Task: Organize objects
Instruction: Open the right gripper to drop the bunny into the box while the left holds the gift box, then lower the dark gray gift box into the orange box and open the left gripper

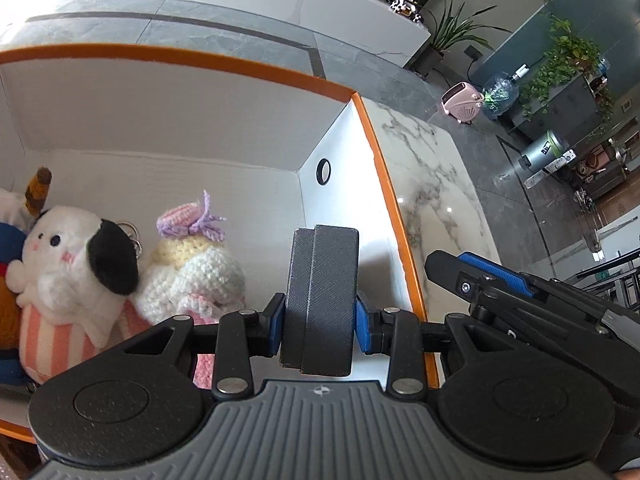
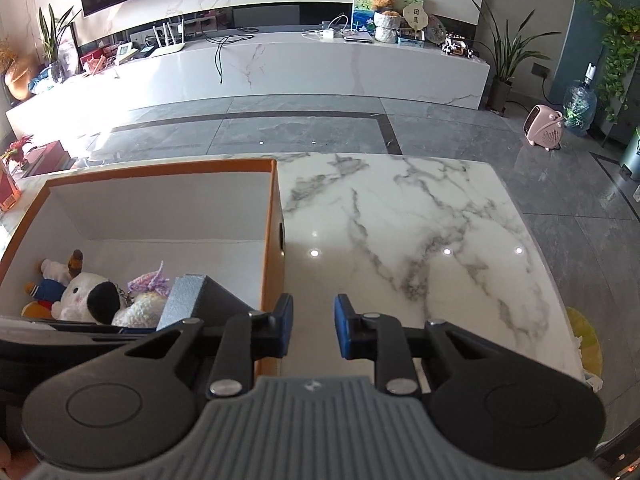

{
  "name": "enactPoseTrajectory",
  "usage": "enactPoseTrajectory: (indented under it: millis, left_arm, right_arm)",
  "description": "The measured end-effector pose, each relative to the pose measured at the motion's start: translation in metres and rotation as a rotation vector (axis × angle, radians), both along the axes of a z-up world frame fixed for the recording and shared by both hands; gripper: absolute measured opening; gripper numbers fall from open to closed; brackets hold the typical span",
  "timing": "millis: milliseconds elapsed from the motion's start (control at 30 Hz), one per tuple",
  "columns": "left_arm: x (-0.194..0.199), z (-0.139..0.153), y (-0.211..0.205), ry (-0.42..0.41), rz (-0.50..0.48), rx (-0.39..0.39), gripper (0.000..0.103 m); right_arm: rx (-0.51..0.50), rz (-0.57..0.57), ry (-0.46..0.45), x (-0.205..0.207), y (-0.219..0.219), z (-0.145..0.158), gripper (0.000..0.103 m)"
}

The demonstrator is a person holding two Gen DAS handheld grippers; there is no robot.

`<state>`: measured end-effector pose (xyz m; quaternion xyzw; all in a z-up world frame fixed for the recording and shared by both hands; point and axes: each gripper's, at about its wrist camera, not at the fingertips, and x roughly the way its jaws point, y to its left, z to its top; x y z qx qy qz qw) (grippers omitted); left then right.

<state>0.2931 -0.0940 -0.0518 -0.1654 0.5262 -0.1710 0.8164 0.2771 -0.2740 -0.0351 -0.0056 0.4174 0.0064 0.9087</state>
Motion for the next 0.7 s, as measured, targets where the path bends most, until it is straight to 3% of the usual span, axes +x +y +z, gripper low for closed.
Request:
enactPoseTrajectory:
  millis: [433, 700]
  left_arm:
    - [0.006, -0.018, 0.006, 0.147, 0.063, -0.085, 0.044]
    - [0.004, -0.020, 0.013, 0.164, 0.060, -0.137, 0.048]
  right_arm:
    - [0.067, -0.031, 0.007, 0.002, -0.013, -0.010, 0.025]
    - [0.075, -0.040, -0.017, -0.003, -0.014, -0.002, 0.025]
